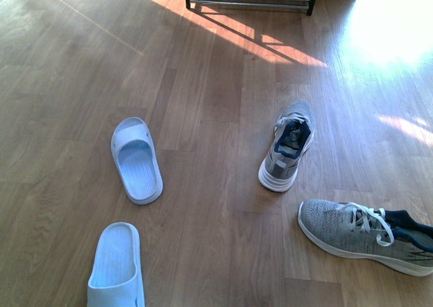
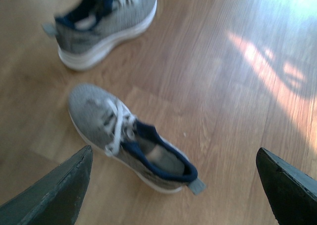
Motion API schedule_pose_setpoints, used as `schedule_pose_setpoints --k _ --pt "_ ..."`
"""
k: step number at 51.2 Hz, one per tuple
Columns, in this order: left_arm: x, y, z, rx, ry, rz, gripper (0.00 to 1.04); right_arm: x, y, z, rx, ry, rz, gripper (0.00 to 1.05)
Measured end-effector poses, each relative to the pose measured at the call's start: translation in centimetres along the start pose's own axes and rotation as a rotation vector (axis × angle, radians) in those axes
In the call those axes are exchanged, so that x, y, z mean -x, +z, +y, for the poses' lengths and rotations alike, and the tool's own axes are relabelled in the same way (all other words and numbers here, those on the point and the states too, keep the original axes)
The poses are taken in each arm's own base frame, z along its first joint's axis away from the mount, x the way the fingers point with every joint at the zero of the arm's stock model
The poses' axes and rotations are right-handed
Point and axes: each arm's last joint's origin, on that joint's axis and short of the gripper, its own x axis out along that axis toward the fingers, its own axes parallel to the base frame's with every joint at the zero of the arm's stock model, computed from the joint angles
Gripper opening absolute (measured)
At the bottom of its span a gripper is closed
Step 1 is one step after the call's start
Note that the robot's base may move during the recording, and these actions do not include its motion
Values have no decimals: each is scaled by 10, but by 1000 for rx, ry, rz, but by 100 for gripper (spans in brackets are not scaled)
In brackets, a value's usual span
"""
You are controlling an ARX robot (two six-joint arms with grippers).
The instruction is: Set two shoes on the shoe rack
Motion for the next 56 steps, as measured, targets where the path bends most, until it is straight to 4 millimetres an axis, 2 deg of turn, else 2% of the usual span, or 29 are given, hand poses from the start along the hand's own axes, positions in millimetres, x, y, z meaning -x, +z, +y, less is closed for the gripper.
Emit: schedule_pose_setpoints --k 3,7,18,24,38,56 --pt "0 0 0 0 0 0 95 -27 -30 -2 83 27 116 96" --pt "0 0 0 0 0 0 95 -50 -56 3 156 65 197 96" --pt "0 0 0 0 0 0 95 -90 -91 14 274 123 280 96" --pt "0 0 0 0 0 0 95 -111 -100 19 324 148 308 96" --pt "0 0 0 0 0 0 95 -141 -110 21 365 161 364 96" --pt "0 0 0 0 0 0 95 -164 -116 21 393 174 394 96"
